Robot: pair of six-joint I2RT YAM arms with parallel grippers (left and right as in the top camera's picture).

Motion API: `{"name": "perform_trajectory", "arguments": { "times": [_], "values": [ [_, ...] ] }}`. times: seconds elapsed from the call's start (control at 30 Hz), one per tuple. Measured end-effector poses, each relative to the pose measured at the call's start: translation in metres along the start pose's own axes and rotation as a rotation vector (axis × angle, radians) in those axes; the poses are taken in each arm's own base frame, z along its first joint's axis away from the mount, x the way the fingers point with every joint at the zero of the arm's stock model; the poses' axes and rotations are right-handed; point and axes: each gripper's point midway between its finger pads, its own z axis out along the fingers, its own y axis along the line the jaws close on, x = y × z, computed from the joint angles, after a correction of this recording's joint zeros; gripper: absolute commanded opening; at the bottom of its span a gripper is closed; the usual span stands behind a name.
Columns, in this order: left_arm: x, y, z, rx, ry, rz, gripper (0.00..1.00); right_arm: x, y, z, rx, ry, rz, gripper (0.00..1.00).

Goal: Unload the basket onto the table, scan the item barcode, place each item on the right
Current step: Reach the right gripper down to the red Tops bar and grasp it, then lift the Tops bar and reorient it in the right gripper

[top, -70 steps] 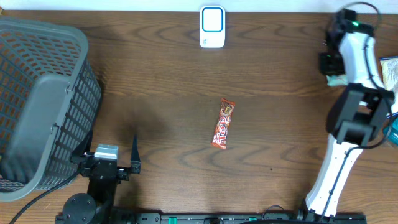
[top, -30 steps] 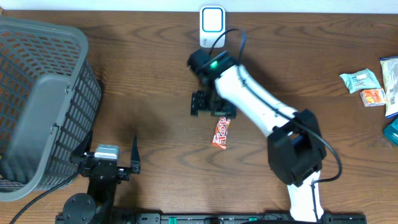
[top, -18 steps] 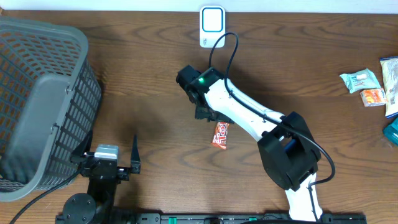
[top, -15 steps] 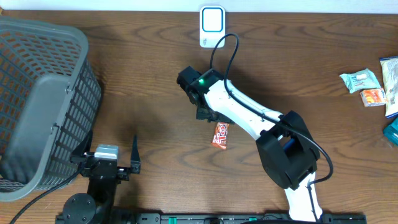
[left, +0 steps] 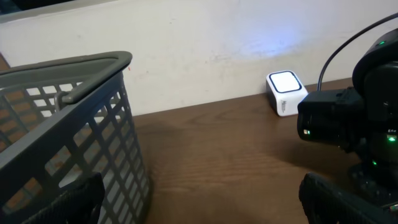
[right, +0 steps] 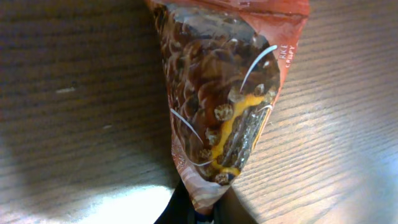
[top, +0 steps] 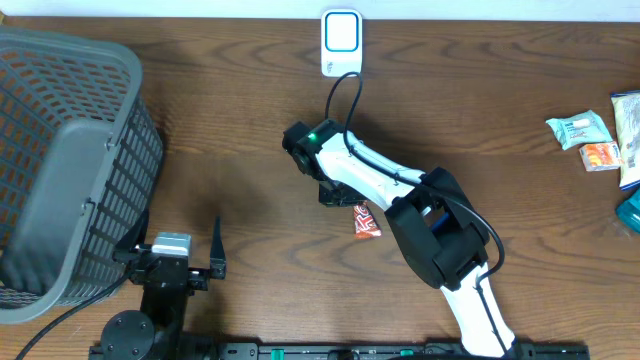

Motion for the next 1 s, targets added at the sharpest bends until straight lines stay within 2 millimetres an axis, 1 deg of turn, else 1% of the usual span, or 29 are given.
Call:
{"name": "perform_trajectory", "arguments": {
  "times": [0.1,0.2,0.3,0.33,0.4,0.47,0.53,0.6,0.77,0.9,1.0],
  "values": [
    [0.000,0.000,0.000,0.000,0.000,0.000,1.00,0.000,-0.001,-0.001,0.003,0.000,-0.061,0.01],
    [0.000,0.000,0.000,0.000,0.000,0.000,1.00,0.001,0.001,-0.002,-0.009,0.027,-0.164,0.01],
    [0.000,0.000,0.000,0.000,0.000,0.000,1.00,0.008,0.011,-0.008,-0.109,0.115,-0.302,0.01],
    [0.000,0.000,0.000,0.000,0.000,0.000,1.00,0.011,0.017,-0.013,-0.170,0.150,-0.352,0.01],
    [0.000,0.000,0.000,0.000,0.000,0.000,1.00,0.020,0.036,-0.030,-0.368,0.226,-0.475,0.01],
    [0.000,0.000,0.000,0.000,0.000,0.000,1.00,0.028,0.052,-0.053,-0.586,0.273,-0.585,0.01],
    [0.000,0.000,0.000,0.000,0.000,0.000,1.00,0.032,0.062,-0.078,-0.813,0.301,-0.669,0.01],
    [0.000,0.000,0.000,0.000,0.000,0.000,1.00,0.033,0.064,-0.098,-1.002,0.308,-0.716,0.01],
    [0.000,0.000,0.000,0.000,0.000,0.000,1.00,0.017,0.061,-0.142,-1.436,0.193,-0.783,0.01],
    [0.000,0.000,0.000,0.000,0.000,0.000,1.00,0.017,0.059,-0.165,-1.683,0.113,-0.789,0.01],
    [0.000,0.000,0.000,0.000,0.000,0.000,1.00,0.019,0.059,-0.181,-1.798,0.079,-0.777,0.01]
  ]
}}
